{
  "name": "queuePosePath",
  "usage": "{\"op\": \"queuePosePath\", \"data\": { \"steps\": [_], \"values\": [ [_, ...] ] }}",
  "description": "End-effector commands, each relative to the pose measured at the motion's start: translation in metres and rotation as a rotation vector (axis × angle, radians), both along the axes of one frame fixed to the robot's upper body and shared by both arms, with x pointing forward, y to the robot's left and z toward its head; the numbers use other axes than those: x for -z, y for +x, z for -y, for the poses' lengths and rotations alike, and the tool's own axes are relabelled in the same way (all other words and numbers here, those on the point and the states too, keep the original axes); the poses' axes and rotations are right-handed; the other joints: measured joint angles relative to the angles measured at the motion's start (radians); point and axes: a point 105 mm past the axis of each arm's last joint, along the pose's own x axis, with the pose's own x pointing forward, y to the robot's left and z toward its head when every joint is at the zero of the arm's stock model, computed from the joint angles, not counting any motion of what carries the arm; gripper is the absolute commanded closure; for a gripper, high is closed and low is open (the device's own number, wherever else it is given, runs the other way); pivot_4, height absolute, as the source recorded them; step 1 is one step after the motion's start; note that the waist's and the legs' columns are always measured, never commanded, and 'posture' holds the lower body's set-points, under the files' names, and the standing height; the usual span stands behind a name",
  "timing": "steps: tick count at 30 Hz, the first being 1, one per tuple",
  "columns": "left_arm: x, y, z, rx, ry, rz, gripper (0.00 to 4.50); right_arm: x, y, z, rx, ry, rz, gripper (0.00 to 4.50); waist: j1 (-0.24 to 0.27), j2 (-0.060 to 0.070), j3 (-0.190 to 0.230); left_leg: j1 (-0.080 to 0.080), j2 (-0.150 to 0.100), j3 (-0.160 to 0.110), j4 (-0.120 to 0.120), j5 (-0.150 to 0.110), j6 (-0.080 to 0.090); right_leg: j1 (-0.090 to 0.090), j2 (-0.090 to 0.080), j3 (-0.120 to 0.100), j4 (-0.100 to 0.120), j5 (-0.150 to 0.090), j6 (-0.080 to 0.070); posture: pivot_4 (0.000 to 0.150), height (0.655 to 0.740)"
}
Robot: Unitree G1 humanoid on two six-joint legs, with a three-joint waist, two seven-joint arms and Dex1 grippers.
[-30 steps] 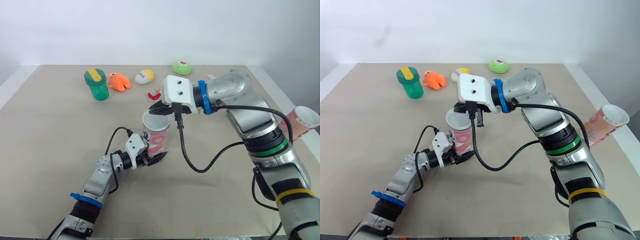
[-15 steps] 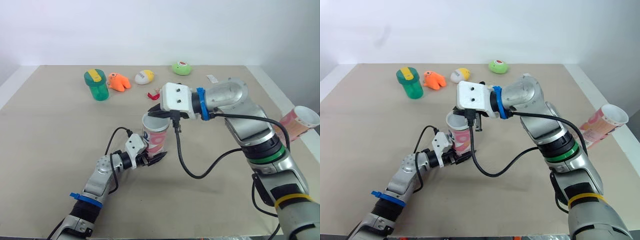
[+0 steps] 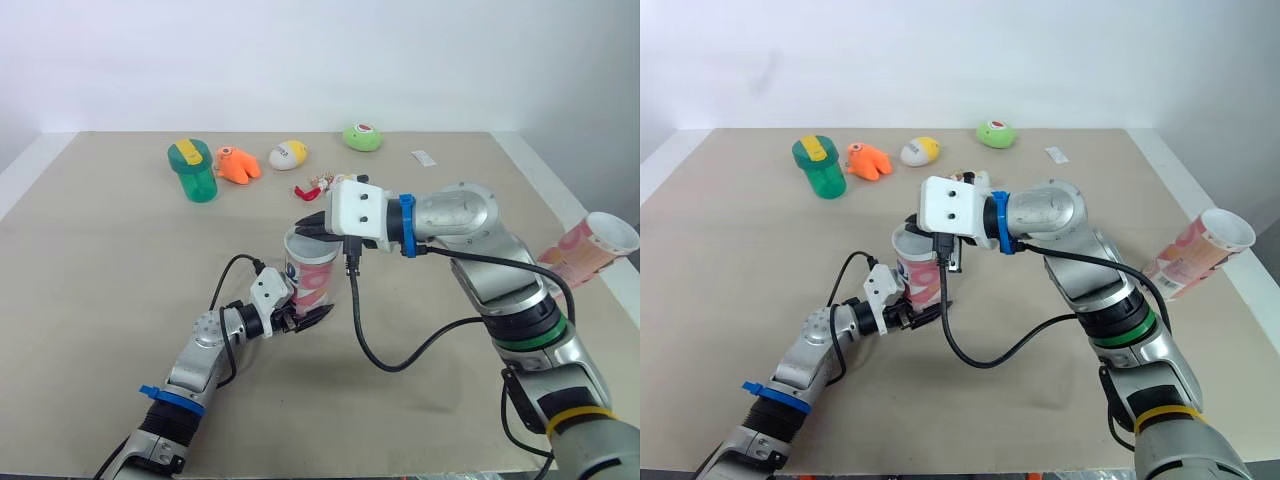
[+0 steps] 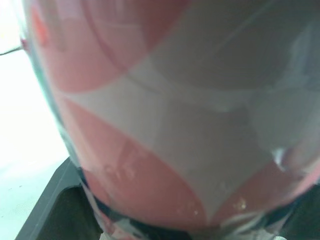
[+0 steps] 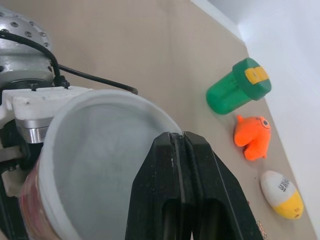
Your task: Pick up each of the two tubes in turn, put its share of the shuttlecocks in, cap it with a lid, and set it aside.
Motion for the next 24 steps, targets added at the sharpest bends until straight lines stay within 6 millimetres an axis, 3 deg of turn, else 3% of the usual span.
{"op": "queuePosePath", "data": {
  "steps": [1,24],
  "values": [
    [0.025,-0.008,0.003,0.016,0.047,-0.095,1.03,0.017,-0.002,-0.01,-0.023,-0.017,-0.032,4.34,0.0,0.0,0.0,0.0,0.0,0.0,0.0,0.0,0.0,0.0,0.0,0.0,0.0,0.0,0.0,0.15,0.74],
    [0.027,-0.008,0.004,0.018,0.046,-0.101,1.03,0.042,0.006,-0.012,-0.018,-0.124,0.045,4.34,-0.003,0.0,-0.003,0.009,0.002,0.006,-0.002,0.0,0.0,0.0,0.0,0.003,0.0,0.001,-0.002,0.15,0.74]
  ]
}}
